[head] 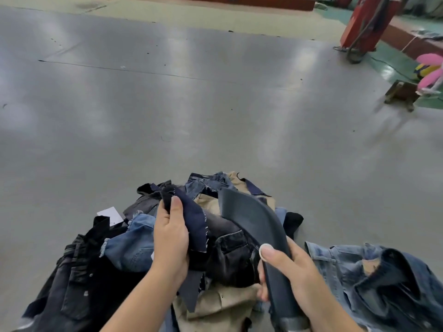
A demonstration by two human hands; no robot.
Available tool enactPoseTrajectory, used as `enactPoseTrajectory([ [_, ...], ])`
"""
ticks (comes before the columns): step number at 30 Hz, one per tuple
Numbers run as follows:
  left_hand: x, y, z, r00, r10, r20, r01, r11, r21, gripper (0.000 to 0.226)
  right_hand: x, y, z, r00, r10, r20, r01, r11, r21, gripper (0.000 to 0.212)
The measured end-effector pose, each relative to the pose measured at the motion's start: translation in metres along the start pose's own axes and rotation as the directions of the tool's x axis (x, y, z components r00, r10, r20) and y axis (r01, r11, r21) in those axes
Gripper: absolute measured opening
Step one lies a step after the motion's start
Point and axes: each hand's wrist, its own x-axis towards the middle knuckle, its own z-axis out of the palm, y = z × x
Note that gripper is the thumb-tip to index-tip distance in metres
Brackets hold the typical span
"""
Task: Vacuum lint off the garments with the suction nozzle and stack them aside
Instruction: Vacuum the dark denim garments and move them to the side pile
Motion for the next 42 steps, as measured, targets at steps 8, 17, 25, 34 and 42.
enactPoseTrajectory([
  [8, 0.017, 0.003, -0.011, 0.994, 0.079, -0.074, -0.078, 0.997, 0.011, 0.020, -0.014, 0.025, 0.011, 0.990, 0.054, 0.131, -0.009, 0.945, -0.326, 0.047],
  [17, 0.017, 0.004, -0.011, 0.995, 0.054, -0.086, -0.056, 0.998, -0.022, 0.019, -0.004, 0.003, 0.004, 0.990, 0.061, 0.129, -0.054, 0.997, -0.058, 0.035],
  [25, 0.017, -0.001, -0.010, 0.984, 0.165, -0.073, -0.162, 0.986, 0.040, 0.018, -0.009, 0.018, 0.008, 0.987, 0.061, 0.148, -0.026, 0.973, -0.229, 0.056],
  [34, 0.019, 0.004, -0.008, 0.981, 0.157, -0.116, -0.156, 0.988, 0.019, 0.017, -0.010, 0.012, 0.001, 0.981, 0.067, 0.180, -0.034, 0.984, -0.177, 0.050],
  [42, 0.009, -0.006, -0.009, 0.979, 0.202, 0.016, -0.203, 0.972, 0.120, 0.021, -0.001, 0.007, 0.006, 0.996, 0.030, 0.080, -0.022, 0.995, -0.094, 0.034],
])
